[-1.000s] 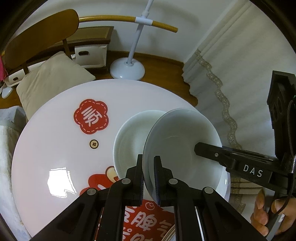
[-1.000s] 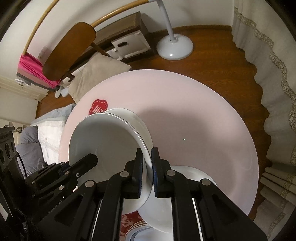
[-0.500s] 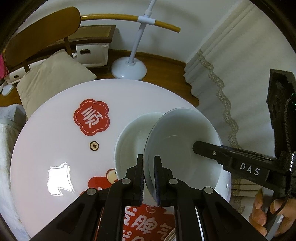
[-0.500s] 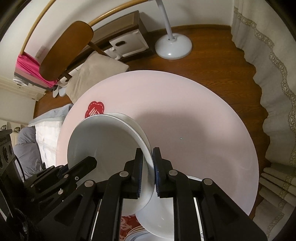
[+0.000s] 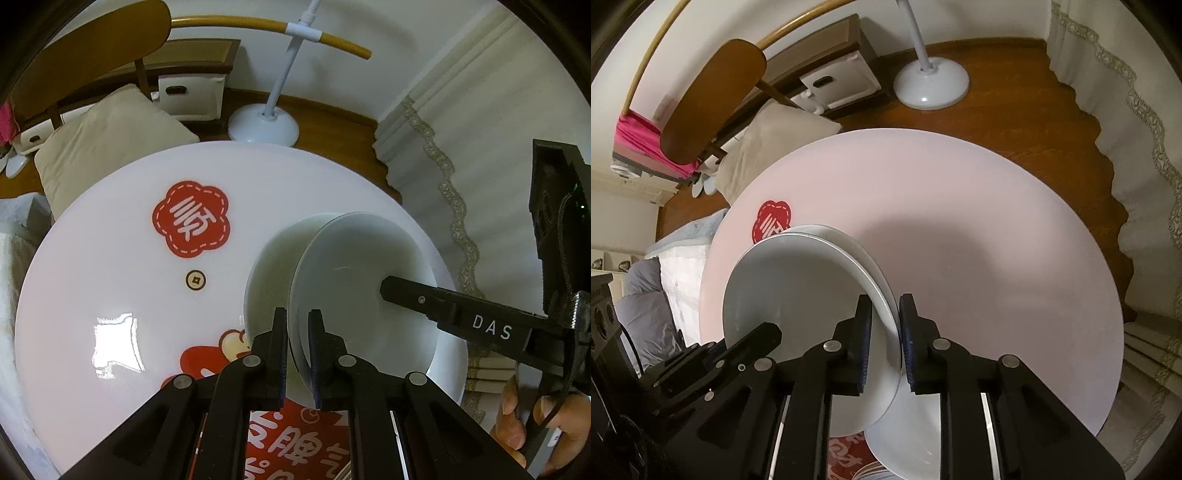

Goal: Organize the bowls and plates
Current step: 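Carry the held bowl with both grippers and lower it into another white bowl, then open both grippers to release the nested bowl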

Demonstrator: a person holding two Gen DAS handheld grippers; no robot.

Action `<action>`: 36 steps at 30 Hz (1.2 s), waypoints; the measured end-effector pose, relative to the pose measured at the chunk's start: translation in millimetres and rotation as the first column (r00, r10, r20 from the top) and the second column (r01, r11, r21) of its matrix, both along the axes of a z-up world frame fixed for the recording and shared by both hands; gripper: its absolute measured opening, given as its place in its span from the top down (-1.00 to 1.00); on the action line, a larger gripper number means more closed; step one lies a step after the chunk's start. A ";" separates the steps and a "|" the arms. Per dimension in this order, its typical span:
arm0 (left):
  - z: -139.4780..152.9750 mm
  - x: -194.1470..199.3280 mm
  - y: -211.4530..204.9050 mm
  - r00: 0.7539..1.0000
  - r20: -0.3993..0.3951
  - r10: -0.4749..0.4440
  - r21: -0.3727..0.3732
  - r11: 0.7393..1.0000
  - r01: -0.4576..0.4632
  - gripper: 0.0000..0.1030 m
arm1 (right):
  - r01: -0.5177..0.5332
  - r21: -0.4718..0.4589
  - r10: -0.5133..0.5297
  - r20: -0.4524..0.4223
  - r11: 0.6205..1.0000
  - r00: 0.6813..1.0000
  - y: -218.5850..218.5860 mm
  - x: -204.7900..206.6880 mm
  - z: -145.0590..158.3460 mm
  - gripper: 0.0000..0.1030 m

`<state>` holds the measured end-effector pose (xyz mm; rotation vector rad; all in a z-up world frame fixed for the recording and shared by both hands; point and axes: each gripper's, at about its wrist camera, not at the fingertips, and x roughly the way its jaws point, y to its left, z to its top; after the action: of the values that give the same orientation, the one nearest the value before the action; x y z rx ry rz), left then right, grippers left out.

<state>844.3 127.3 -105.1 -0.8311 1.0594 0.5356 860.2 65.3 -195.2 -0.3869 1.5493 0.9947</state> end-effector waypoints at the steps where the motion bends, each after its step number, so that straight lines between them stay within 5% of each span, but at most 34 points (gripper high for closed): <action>1: -1.3 -0.1 -0.1 1.000 -0.004 0.001 0.000 1.000 -0.001 0.88 | 0.000 -0.002 0.000 -0.003 1.000 1.000 0.7 -0.5 -1.6 0.67; 36: 19.3 -30.9 -8.4 1.000 0.014 0.022 0.007 1.000 -0.022 0.76 | 0.021 -0.028 -0.021 -0.002 0.999 1.000 -2.5 -3.5 -16.2 0.63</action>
<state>813.4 118.8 -85.8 -0.8397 1.0356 0.5514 856.8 62.8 -211.3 -0.3883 1.5680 0.9581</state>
